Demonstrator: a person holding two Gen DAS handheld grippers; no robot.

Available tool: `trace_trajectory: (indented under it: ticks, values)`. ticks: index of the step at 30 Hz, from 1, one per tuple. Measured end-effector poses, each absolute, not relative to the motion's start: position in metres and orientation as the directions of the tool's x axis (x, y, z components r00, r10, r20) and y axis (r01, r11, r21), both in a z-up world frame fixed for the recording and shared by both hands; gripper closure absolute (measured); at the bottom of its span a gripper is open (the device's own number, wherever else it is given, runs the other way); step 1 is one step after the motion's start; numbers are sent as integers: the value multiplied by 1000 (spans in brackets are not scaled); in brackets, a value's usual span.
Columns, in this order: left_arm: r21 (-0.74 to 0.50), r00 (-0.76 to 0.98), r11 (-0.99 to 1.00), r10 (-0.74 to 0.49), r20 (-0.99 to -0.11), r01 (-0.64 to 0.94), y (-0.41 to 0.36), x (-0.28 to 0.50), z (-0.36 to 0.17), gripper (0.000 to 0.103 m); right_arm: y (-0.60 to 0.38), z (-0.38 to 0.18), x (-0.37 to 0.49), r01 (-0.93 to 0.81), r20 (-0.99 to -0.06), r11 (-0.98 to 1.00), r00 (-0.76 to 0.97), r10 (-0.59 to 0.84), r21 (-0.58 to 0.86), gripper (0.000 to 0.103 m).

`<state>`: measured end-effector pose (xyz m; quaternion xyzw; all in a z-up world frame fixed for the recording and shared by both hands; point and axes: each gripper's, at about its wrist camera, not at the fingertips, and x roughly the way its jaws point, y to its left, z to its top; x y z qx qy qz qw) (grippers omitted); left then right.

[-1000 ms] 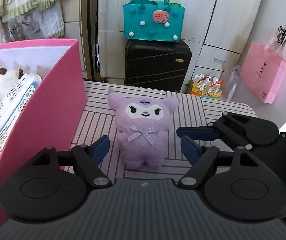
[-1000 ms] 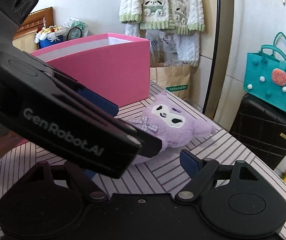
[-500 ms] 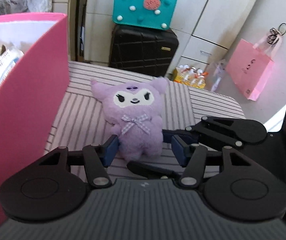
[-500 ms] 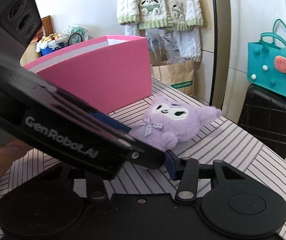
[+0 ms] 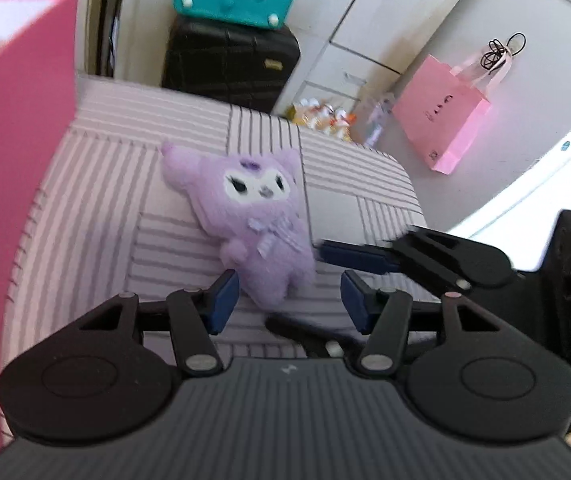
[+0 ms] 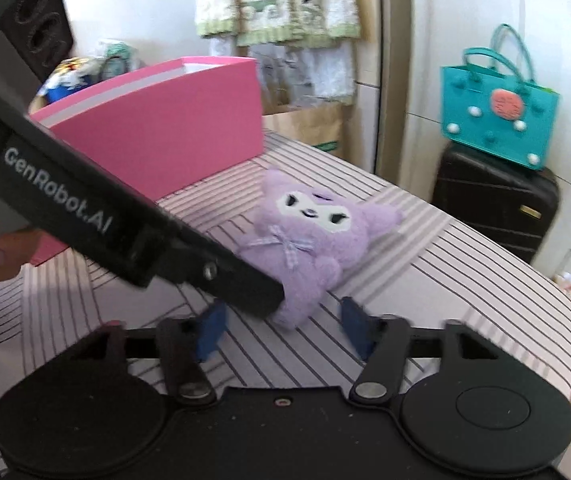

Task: Organize soft objects
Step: 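Close the left tool on the purple plush toy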

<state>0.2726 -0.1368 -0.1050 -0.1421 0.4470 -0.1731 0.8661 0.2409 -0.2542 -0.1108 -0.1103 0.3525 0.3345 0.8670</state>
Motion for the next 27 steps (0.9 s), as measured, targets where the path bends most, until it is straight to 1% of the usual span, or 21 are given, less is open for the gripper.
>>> trace_trajectory:
  ticks: [2,5,11,12,13,14,15,16,17,18,19,23,27]
  values:
    - [-375,573,914,-392,-720,155,-137,273,-103,44,-256,-110,239,-644,-669,763,542,509,58,28]
    - [-391,596,912,-382,-706,121,-131,282,-104,43,-252,-108,241,-625,-649,777,563,512,71,25]
    - [-385,634,921,-329,-699,54,-122,300,-110,43,-236,-112,258,-592,-630,805,607,484,48,25]
    - [-387,632,921,-328,-702,49,-123,303,-113,45,-235,-113,260,-588,-630,807,607,485,55,26]
    - [-388,626,921,-327,-708,42,-124,305,-115,45,-234,-115,262,-578,-636,814,605,479,64,27]
    - [-394,620,918,-330,-712,36,-124,307,-118,45,-235,-117,264,-570,-647,818,596,476,77,36]
    - [-405,617,913,-341,-709,40,-124,307,-120,47,-236,-119,266,-569,-653,816,583,484,97,42]
    - [-414,616,910,-347,-707,37,-124,307,-122,48,-237,-120,266,-565,-652,816,575,495,121,44]
    - [-417,621,908,-350,-701,41,-124,306,-122,51,-239,-120,266,-557,-646,820,579,497,132,45]
    - [-424,622,905,-358,-697,46,-124,305,-123,58,-239,-121,266,-551,-645,823,581,497,137,46]
    - [-437,618,898,-374,-691,55,-125,305,-123,60,-238,-120,265,-550,-646,824,582,494,135,48]
    - [-423,627,904,-369,-686,70,-128,298,-120,63,-235,-120,262,-534,-653,835,587,479,133,49]
    - [-414,630,905,-377,-679,95,-130,291,-114,64,-237,-116,258,-515,-656,841,578,485,167,50]
